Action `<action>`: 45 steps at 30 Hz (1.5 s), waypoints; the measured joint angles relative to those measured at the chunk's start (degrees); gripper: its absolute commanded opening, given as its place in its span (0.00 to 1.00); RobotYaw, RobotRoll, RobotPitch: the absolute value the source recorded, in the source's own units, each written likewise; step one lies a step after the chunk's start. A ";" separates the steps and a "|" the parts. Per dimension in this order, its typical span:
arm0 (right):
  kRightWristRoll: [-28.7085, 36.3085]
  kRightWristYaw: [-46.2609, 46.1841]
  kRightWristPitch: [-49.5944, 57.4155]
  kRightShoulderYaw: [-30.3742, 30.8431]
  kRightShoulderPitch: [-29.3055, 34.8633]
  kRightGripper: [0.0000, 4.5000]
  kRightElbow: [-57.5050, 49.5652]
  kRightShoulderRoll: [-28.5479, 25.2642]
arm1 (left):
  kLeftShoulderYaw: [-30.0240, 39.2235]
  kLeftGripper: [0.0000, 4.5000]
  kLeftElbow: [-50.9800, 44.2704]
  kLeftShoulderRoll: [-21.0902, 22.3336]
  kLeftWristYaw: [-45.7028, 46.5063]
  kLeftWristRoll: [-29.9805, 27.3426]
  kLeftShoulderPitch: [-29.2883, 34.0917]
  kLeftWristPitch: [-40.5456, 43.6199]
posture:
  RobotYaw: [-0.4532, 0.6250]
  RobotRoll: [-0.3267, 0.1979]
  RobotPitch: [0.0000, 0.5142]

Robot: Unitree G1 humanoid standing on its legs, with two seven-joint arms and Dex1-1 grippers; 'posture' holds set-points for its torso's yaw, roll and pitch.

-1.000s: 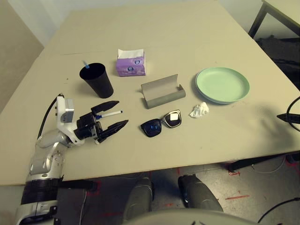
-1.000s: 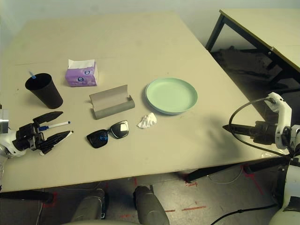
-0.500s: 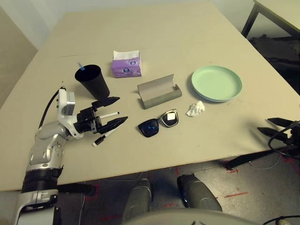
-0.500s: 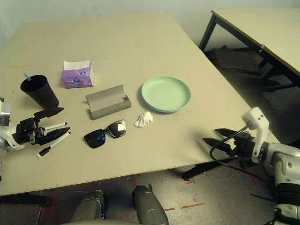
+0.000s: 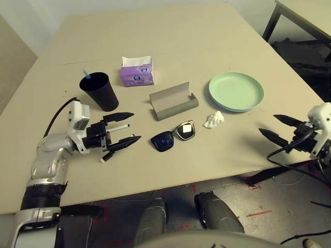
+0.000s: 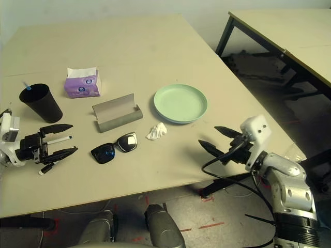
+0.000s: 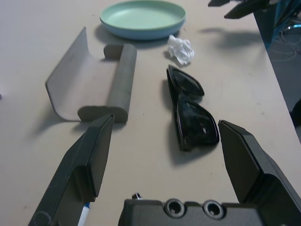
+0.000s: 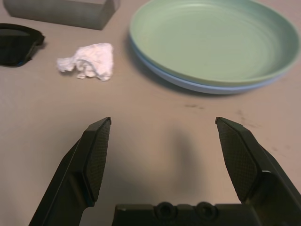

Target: Organize and tidy the items on the table.

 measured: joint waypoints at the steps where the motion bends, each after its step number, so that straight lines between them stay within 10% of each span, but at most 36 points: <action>1: -0.09 -0.36 0.02 0.85 0.23 0.99 -0.76 0.12 | -0.11 1.00 0.04 0.00 -0.07 0.09 -0.05 -0.14 | 0.31 0.62 0.20; 31: -10.20 -16.52 11.43 22.02 -14.45 0.99 0.47 11.96 | -0.60 1.00 -0.15 -0.46 1.48 0.30 1.72 -1.11 | 0.35 0.62 0.20; 45: -10.05 -19.80 15.18 22.27 -14.97 0.01 0.94 13.75 | -0.61 1.00 -0.14 -0.34 1.64 0.33 1.73 -1.52 | 0.34 0.62 0.18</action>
